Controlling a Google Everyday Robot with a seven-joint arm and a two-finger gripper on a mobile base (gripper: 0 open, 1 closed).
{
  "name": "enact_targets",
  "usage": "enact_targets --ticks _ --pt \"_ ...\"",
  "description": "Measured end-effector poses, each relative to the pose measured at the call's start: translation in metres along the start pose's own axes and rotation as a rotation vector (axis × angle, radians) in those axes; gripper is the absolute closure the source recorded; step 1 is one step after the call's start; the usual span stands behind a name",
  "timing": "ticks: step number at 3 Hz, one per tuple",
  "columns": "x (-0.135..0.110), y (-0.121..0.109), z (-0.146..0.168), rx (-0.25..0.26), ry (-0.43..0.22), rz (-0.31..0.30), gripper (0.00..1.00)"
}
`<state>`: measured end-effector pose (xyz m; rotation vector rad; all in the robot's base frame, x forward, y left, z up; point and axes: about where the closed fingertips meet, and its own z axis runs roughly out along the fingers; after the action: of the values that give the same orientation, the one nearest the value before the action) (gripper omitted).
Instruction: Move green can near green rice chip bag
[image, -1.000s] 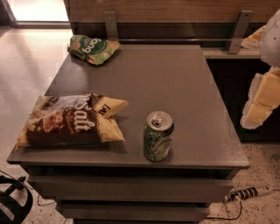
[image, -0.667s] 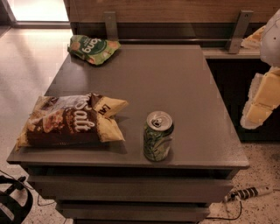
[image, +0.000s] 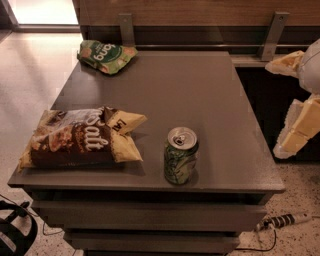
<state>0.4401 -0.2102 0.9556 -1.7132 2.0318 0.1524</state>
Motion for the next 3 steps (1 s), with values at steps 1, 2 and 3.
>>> enact_targets --ticks 1,2,3 --pt "-0.005 0.01 0.041 -0.075 -0.218 -0.036 0.0" --pt "-0.025 0.024 0.069 -0.129 -0.438 -0.053 0.0" --pt "-0.055 0.041 0.088 -0.179 -0.681 -0.065 0.0"
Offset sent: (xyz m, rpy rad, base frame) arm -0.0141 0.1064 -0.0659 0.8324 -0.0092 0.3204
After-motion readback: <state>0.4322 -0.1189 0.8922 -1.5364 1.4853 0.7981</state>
